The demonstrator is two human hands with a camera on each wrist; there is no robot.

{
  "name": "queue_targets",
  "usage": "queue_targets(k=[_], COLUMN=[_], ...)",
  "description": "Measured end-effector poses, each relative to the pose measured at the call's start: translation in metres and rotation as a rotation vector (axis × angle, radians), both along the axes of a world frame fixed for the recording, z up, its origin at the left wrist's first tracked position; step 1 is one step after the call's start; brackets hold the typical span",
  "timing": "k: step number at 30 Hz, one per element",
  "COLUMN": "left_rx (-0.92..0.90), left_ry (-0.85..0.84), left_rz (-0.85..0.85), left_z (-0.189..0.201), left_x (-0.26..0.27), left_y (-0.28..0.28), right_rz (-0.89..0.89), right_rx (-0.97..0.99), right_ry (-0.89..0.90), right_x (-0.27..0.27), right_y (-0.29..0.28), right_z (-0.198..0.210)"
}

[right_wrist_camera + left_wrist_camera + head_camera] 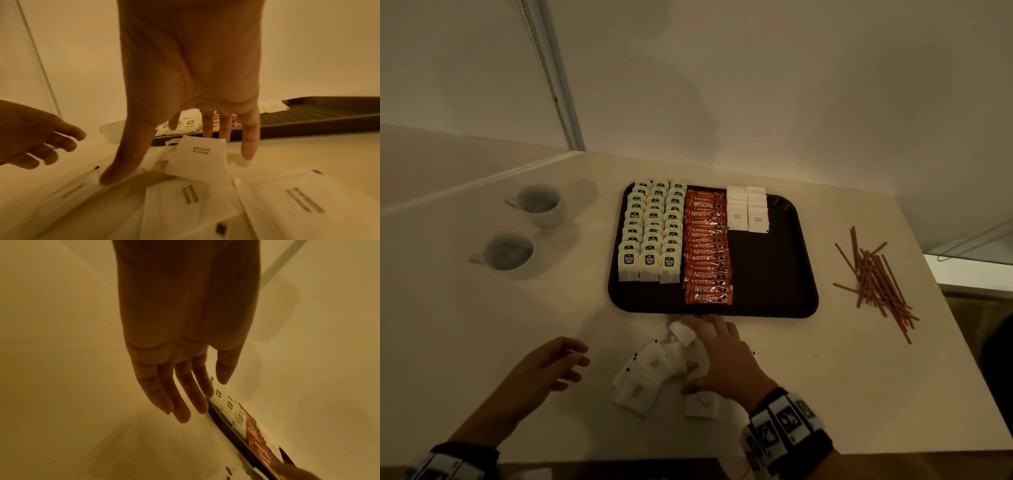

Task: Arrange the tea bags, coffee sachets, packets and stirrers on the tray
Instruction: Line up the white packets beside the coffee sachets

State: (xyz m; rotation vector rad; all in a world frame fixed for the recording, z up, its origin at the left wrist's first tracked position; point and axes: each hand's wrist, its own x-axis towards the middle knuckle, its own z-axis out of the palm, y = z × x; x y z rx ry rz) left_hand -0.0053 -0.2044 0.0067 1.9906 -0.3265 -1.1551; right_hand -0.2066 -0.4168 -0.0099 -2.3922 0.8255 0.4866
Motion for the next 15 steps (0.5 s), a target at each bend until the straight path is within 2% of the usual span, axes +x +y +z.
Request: queue_targets(k=[2, 4, 11, 15], left_rx=[0.009, 0.002, -0.029, -0.068], left_ry=[0.007, -0.013, -0.048, -0.051], left_rz=[0.022, 0.041, 0.091, 0.062], left_z=[0.000, 0.000, -0.005, 0.000], left_x=[0.001, 0.003, 0.011, 0.010], left_y=[0.013, 0.023, 0.043, 0.038], right_rz=[0.109, 0.146, 0.007, -0.021], right_rx=[-0.025, -0.075, -0.053, -0.056], right_ry=[0.119, 0.161, 0.006, -0.036], right_x=[0.008, 0.014, 0.006, 0.001], right_y=[-0.001, -0.003, -0.013, -0.010], right_z=[-0.001, -0.003, -0.005, -0.011])
